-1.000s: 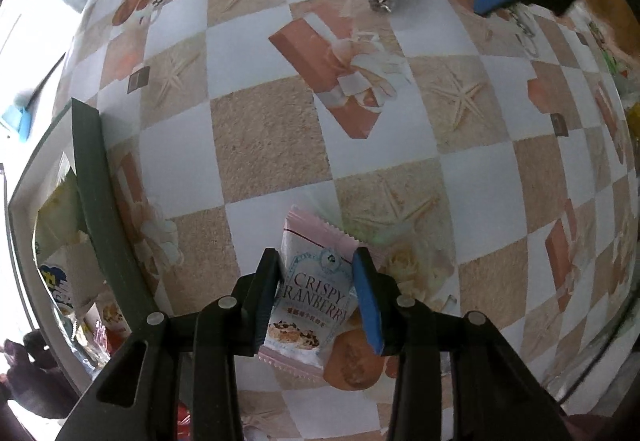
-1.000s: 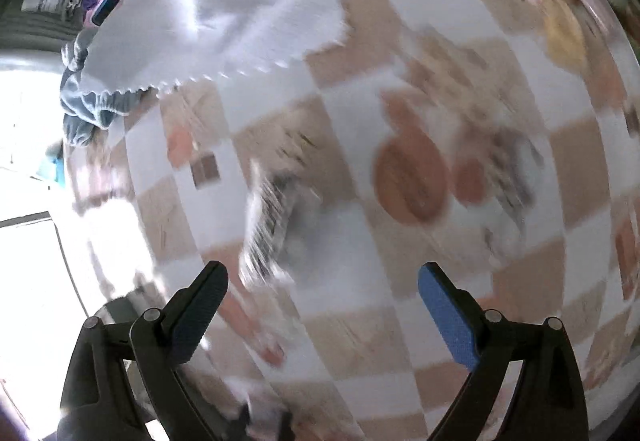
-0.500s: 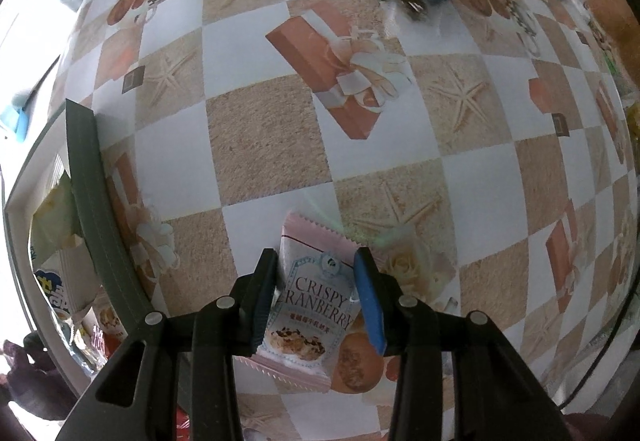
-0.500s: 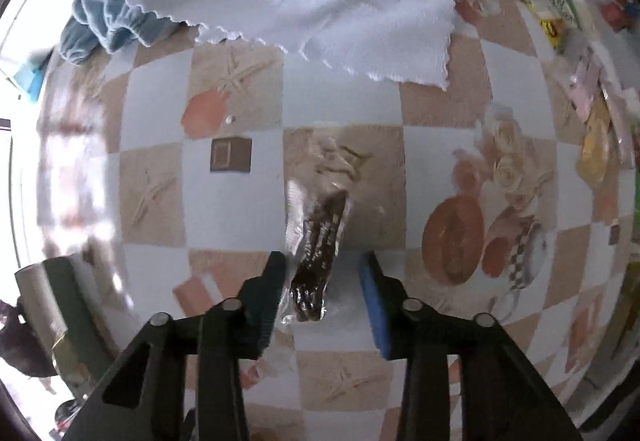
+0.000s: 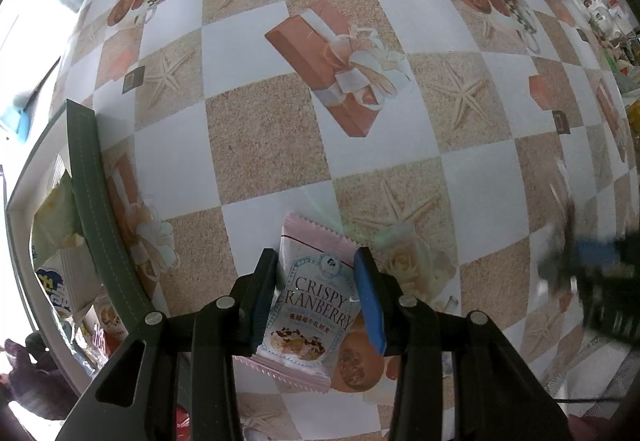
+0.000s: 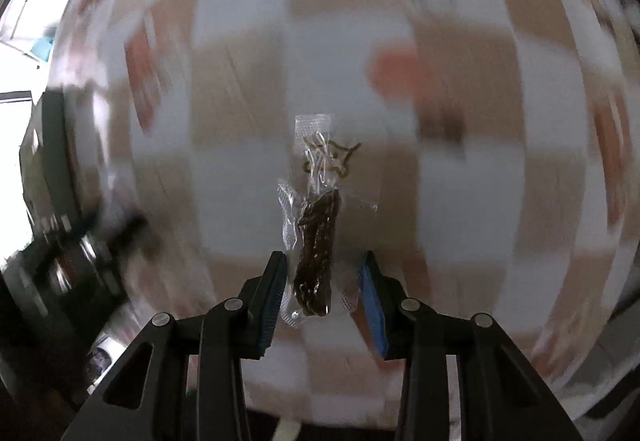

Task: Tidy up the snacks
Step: 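Grasp the pink Crispy Cranberry packet with left tool while right tool grasps jerky bag, then hold the Crispy Cranberry packet and jerky bag above the table with both tools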

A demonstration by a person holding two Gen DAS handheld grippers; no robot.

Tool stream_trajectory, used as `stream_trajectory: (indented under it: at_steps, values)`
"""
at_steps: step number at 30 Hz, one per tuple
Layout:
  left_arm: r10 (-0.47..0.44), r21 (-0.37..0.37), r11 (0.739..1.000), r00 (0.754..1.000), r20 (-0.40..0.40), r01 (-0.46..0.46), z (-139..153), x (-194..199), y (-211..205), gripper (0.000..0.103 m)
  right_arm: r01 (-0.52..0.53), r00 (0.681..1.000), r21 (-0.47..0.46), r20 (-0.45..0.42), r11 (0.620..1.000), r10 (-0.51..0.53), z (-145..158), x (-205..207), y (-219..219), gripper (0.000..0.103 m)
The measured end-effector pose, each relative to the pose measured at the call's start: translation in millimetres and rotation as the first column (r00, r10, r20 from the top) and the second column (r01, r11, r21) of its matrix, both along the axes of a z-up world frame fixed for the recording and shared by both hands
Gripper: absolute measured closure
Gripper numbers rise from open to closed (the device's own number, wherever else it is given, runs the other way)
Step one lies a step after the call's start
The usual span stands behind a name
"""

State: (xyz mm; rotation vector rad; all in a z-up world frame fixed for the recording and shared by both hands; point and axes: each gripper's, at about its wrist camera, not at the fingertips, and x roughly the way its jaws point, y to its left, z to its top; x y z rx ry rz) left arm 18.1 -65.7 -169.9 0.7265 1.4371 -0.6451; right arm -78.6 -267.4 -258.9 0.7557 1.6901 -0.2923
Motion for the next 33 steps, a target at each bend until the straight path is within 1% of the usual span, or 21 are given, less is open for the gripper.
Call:
stream_trajectory:
  at_steps: [4, 6, 11, 13, 14, 16, 17, 27, 29, 32, 33]
  values:
    - [-0.012, 0.003, 1.000, 1.000, 0.014, 0.012, -1, -8, -4, 0.059, 0.034, 0.999, 0.005, -0.032, 0.999, -0.034, -2, -39, 18, 0.064]
    - [-0.014, 0.005, 1.000, 1.000, 0.022, 0.014, -1, -13, -7, 0.059, 0.053, 0.998, -0.003, -0.031, 0.999, -0.053, -3, -46, 23, 0.064]
    - [-0.015, 0.014, 1.000, 1.000, 0.026, 0.015, -2, -22, -16, 0.059, 0.047, 0.998, -0.030, -0.046, 0.998, -0.048, -1, -36, 35, 0.064]
    - [-0.015, 0.014, 1.000, 1.000, 0.025, 0.014, -3, -24, -17, 0.059, 0.035, 0.998, -0.035, -0.046, 0.999, -0.037, 1, -30, 24, 0.064]
    - [-0.015, 0.014, 1.000, 1.000, 0.025, 0.015, -2, -26, -19, 0.059, 0.036, 0.998, -0.036, -0.045, 0.999, -0.037, 1, -29, 26, 0.064]
    - [-0.017, 0.014, 1.000, 1.000, 0.026, 0.017, -2, -27, -20, 0.059, 0.036, 0.998, -0.035, -0.046, 0.999, -0.038, -3, -33, 17, 0.064]
    - [-0.017, 0.015, 1.000, 0.999, 0.027, 0.017, -2, -29, -22, 0.059, 0.035, 0.998, -0.035, -0.047, 0.999, -0.037, 2, -34, 14, 0.064]
    - [-0.014, 0.014, 1.000, 1.000, 0.023, 0.013, 2, -31, -26, 0.059, 0.028, 0.998, -0.047, -0.059, 0.999, -0.030, 0, -29, 22, 0.064]
    - [-0.007, 0.013, 1.000, 1.000, 0.023, 0.007, 2, -29, -25, 0.059, 0.030, 0.998, -0.044, -0.057, 0.999, -0.033, 0, -30, 23, 0.061]
    - [-0.003, 0.014, 1.000, 1.000, 0.023, 0.003, 2, -29, -25, 0.059, 0.017, 0.998, -0.052, -0.061, 0.998, -0.020, -1, -28, 27, 0.060]
    - [-0.003, 0.014, 1.000, 1.000, 0.023, 0.002, 2, -29, -26, 0.059, 0.014, 0.998, -0.052, -0.060, 0.999, -0.017, -1, -27, 28, 0.057]
